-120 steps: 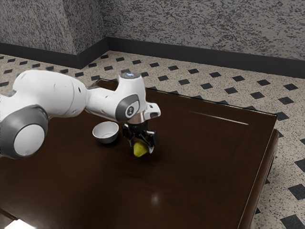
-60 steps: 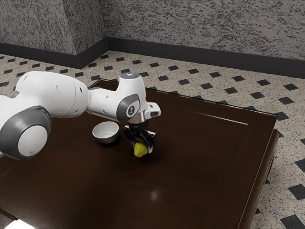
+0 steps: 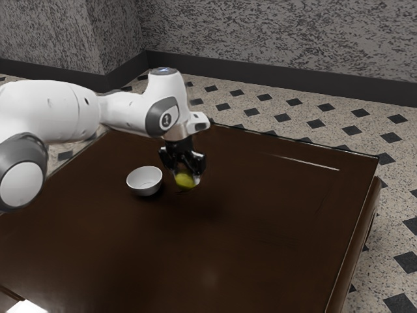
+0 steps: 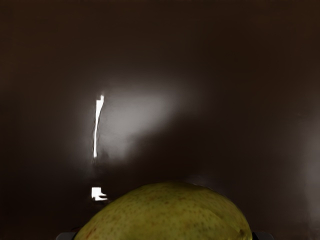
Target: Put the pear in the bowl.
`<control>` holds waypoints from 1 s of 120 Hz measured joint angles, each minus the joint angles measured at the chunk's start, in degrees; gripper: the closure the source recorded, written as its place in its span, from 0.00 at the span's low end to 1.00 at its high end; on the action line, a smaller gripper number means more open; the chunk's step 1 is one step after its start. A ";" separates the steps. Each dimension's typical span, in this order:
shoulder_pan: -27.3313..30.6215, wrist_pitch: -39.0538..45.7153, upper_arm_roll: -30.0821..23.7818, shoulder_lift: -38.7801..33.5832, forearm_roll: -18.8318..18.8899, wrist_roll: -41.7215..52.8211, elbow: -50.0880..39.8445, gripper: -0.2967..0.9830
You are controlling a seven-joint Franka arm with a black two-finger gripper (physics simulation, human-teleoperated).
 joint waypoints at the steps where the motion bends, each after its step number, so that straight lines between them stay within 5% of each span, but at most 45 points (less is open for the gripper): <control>1: 0.16 -0.24 0.04 -0.31 0.04 -0.01 0.00 0.49; 41: 5.84 -10.67 3.62 -7.15 0.58 0.71 1.40 0.51; 81: 7.64 -13.48 4.07 -1.35 0.52 1.46 1.72 0.50; 120: 10.12 -15.66 3.43 6.91 0.37 1.89 12.10 0.50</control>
